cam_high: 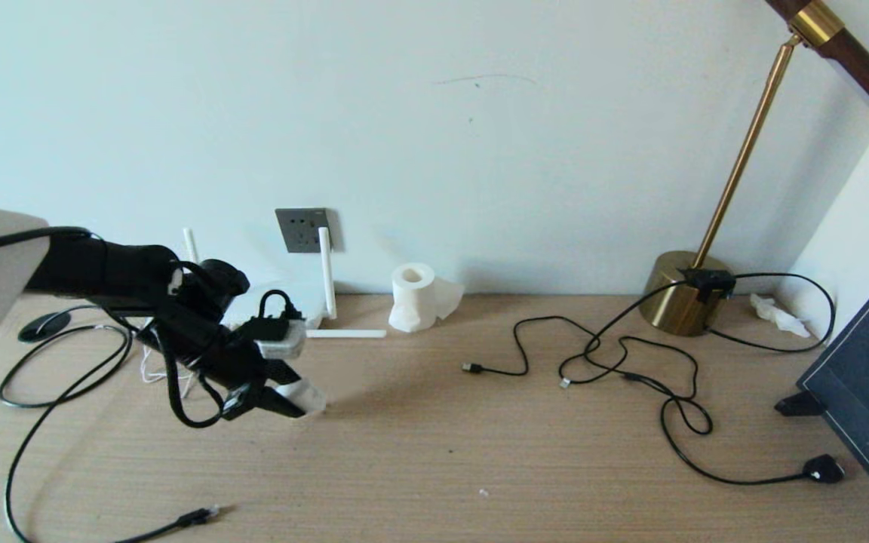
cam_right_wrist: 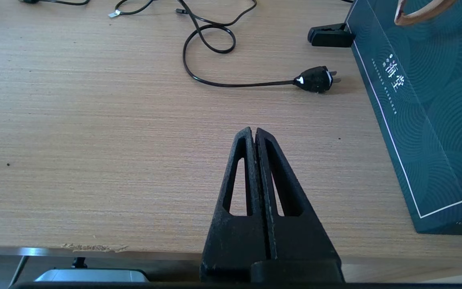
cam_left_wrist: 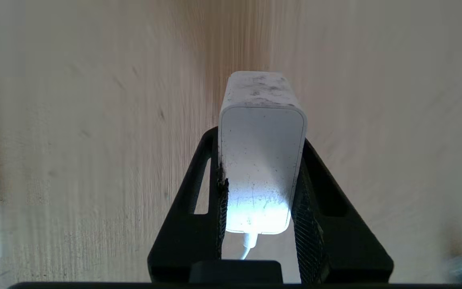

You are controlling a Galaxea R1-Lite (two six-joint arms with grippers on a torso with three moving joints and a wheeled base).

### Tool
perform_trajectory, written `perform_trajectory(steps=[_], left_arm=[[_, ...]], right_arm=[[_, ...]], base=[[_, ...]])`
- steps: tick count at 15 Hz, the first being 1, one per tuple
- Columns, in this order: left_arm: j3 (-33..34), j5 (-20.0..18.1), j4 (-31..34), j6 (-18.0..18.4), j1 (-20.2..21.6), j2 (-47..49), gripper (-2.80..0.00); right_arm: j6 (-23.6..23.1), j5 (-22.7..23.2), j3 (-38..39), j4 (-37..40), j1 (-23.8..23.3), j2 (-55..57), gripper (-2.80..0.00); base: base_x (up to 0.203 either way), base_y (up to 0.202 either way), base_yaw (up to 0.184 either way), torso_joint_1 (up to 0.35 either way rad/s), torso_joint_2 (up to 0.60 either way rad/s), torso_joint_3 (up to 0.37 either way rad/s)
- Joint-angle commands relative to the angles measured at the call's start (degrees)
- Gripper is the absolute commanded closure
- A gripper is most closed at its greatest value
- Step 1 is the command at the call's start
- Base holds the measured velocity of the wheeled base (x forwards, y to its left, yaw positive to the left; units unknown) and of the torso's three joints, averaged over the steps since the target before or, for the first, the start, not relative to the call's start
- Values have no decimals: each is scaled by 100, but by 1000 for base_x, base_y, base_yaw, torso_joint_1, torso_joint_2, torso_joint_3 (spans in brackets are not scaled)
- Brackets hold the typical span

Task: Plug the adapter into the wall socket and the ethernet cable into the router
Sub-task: Pick up plug, then align plug and socket

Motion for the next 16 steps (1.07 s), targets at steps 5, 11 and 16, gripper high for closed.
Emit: perform_trajectory(steps=[5, 11, 16], left_arm=[[340, -1389, 776, -2925, 515, -2513, 0], [1326, -2038, 2592, -3546, 2561, -3969, 0], [1026, -4903, 4366, -4680, 3011, -3976, 0]], right_arm=[[-3, -2, -1, 10, 1, 6, 0], [-3, -2, -1, 10, 1, 6, 0], [-3, -2, -1, 10, 1, 6, 0]], base=[[0, 0, 0, 0, 0, 0], [0, 0, 0, 0, 0, 0], [0, 0, 0, 0, 0, 0]])
